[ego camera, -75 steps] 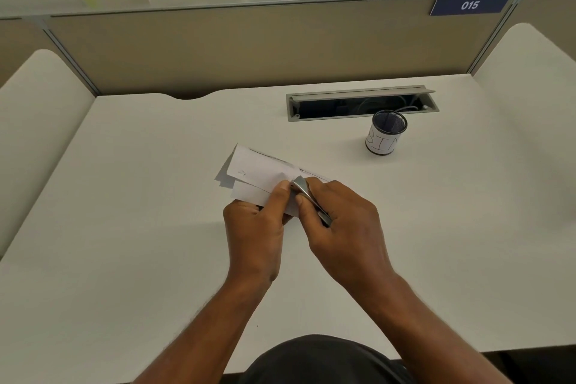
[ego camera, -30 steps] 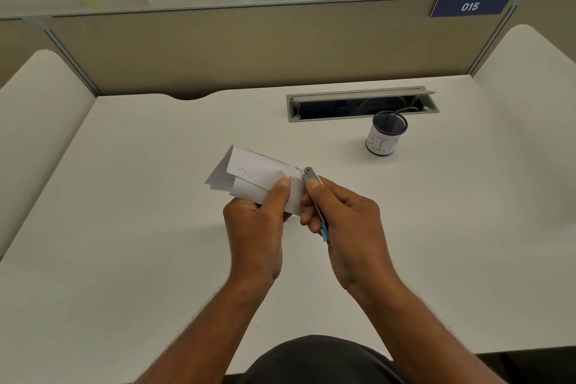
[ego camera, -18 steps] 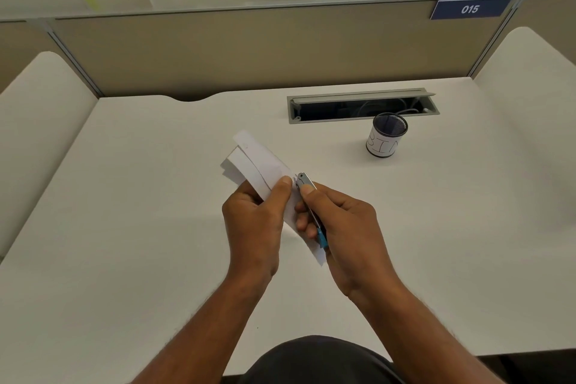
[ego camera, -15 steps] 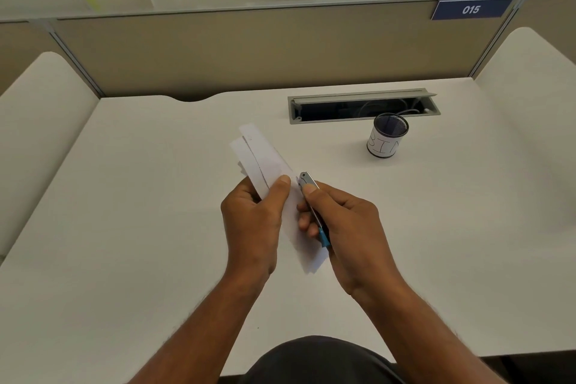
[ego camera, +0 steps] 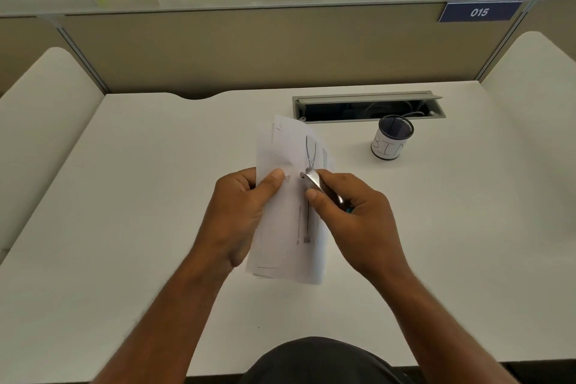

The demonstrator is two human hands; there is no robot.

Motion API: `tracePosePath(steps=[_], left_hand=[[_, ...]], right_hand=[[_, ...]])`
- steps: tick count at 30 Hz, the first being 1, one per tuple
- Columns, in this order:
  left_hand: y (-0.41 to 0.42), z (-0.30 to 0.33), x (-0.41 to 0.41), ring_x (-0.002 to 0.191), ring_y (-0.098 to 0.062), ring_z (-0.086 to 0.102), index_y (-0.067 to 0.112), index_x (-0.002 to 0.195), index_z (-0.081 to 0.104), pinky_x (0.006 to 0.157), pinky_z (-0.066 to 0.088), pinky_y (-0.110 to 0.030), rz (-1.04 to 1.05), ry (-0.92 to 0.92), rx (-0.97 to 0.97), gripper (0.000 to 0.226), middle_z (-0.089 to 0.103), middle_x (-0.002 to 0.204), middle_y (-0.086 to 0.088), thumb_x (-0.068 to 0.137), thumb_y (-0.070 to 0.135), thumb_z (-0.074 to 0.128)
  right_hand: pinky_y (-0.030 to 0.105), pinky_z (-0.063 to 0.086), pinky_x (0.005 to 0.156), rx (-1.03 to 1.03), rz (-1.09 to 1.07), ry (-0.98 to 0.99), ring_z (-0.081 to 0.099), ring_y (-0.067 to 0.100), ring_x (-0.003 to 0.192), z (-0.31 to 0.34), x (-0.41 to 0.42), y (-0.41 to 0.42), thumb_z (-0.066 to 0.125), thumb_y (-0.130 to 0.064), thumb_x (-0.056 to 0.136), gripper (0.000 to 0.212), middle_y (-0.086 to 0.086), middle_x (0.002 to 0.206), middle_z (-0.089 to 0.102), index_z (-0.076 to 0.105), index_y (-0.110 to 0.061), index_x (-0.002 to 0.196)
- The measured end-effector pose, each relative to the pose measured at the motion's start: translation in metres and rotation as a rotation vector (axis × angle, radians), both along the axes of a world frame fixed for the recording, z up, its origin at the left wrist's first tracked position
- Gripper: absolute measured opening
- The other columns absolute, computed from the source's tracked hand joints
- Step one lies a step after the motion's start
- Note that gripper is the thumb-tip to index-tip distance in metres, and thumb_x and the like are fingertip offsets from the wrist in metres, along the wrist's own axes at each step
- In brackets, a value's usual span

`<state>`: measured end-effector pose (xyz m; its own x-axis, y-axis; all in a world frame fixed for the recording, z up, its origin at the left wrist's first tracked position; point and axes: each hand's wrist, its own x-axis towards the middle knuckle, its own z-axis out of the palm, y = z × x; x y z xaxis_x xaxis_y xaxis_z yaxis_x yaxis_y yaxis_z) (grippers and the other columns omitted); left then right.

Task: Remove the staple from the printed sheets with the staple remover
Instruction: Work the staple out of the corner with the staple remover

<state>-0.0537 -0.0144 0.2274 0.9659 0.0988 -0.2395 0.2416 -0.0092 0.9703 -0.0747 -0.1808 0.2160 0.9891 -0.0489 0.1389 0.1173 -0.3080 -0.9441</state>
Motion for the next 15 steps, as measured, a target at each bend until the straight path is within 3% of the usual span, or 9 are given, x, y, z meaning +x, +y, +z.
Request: tracePosePath(steps=[2, 5, 11, 15], left_hand=[[0.005, 0.003, 0.001, 0.085, -0.031, 0.076, 0.012, 0.091, 0.079, 0.084, 0.062, -0.050, -0.060, 0.015, 0.019, 0.018, 0.080, 0.092, -0.010, 0.095, 0.024, 0.066], [0.008, 0.007, 0.002, 0.077, -0.025, 0.075, 0.009, 0.092, 0.078, 0.080, 0.063, -0.047, -0.113, 0.029, 0.056, 0.019, 0.080, 0.090, -0.011, 0.094, 0.023, 0.066], [0.013, 0.010, 0.005, 0.070, -0.021, 0.074, 0.010, 0.086, 0.078, 0.066, 0.060, -0.037, -0.163, -0.013, 0.159, 0.022, 0.079, 0.081, -0.006, 0.094, 0.027, 0.067], [0.012, 0.012, 0.005, 0.066, -0.017, 0.072, 0.011, 0.084, 0.077, 0.063, 0.057, -0.031, -0.167, -0.046, 0.212, 0.023, 0.078, 0.077, -0.002, 0.094, 0.029, 0.067]], right_hand=[[0.006, 0.040, 0.074, -0.129, 0.053, -0.096, 0.061, -0.001, 0.087, 0.000, 0.003, -0.004, 0.071, -0.017, 0.091, 0.027, -0.017, 0.095, 0.067, 0.073, -0.027, 0.116], [0.008, 0.044, 0.080, -0.224, 0.144, -0.189, 0.063, 0.001, 0.097, 0.002, 0.006, -0.009, 0.070, -0.014, 0.091, 0.030, -0.012, 0.104, 0.068, 0.072, -0.022, 0.120], [0.026, 0.053, 0.082, -0.334, 0.215, -0.329, 0.064, 0.009, 0.099, 0.004, 0.008, -0.012, 0.068, -0.012, 0.092, 0.032, -0.006, 0.109, 0.068, 0.070, -0.020, 0.122], [0.030, 0.053, 0.079, -0.405, 0.229, -0.383, 0.065, 0.014, 0.096, 0.004, 0.009, -0.013, 0.067, -0.014, 0.092, 0.030, -0.004, 0.109, 0.067, 0.070, -0.018, 0.122]])
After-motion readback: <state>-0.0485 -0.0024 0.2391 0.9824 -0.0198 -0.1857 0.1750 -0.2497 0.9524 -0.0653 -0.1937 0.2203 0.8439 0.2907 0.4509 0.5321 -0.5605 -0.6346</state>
